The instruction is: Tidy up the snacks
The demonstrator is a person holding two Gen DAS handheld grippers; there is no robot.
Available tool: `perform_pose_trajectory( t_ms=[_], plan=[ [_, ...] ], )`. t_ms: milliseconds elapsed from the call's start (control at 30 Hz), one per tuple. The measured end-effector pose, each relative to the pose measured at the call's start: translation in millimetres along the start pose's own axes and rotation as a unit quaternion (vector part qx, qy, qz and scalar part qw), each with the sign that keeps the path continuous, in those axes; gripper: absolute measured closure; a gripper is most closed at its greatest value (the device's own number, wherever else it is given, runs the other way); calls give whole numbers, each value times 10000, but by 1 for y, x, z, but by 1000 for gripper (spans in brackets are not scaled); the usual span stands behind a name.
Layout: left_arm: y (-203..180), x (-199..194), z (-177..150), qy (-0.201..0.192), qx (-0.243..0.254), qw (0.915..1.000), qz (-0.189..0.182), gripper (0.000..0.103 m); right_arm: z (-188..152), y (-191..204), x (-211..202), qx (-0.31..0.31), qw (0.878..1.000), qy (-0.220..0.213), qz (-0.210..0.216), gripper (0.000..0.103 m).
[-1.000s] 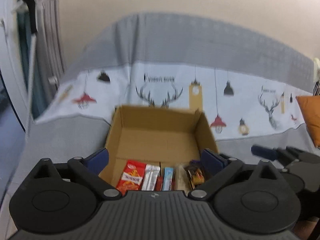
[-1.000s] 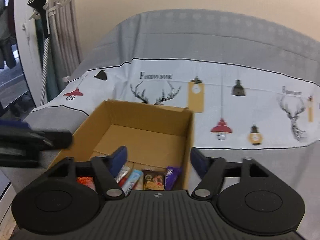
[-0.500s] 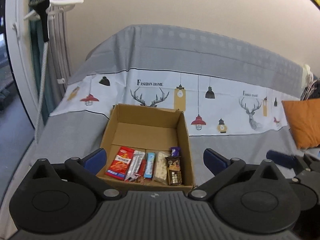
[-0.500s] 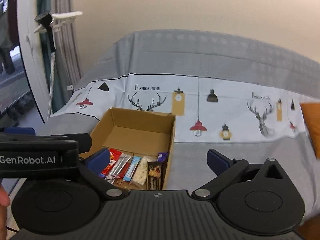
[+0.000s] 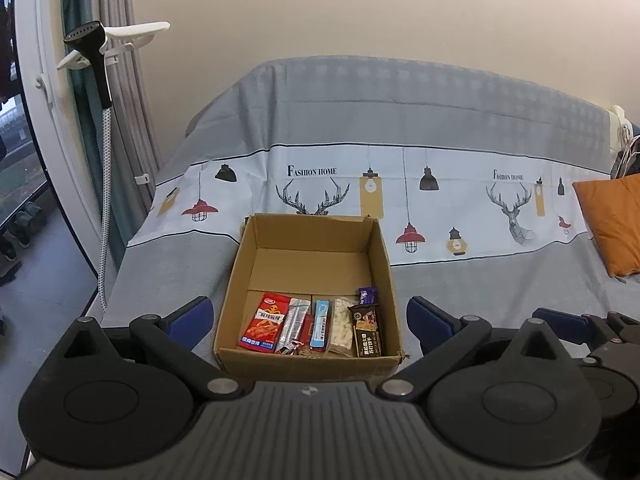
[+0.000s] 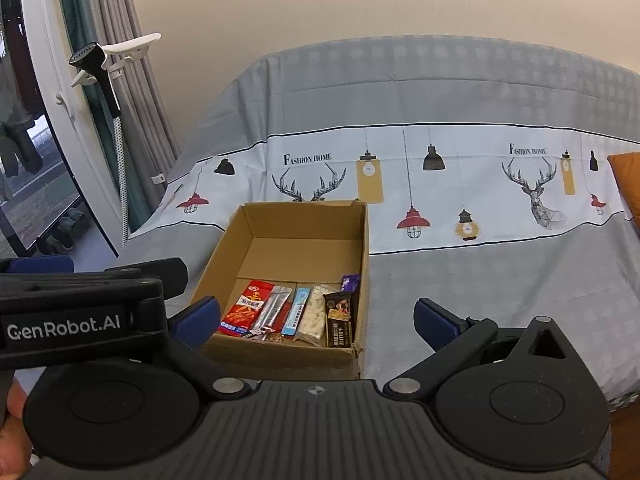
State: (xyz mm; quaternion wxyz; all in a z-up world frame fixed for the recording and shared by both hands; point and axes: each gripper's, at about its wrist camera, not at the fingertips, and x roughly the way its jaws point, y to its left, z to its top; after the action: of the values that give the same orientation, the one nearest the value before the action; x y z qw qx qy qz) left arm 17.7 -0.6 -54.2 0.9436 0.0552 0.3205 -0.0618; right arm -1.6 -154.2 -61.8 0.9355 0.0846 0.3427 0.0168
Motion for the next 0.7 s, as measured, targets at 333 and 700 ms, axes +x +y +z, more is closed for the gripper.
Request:
perform_pose_trajectory(
  t_ms=[333,700],
  plan=[
    [-4,-1,0,18,55,10000,56,0,0,-4,-1,48,10000,-12,5,1],
    [-1,3,-1,76,67,9999,90,0,-3,-4,0,70,10000,52,-3,1]
  ],
)
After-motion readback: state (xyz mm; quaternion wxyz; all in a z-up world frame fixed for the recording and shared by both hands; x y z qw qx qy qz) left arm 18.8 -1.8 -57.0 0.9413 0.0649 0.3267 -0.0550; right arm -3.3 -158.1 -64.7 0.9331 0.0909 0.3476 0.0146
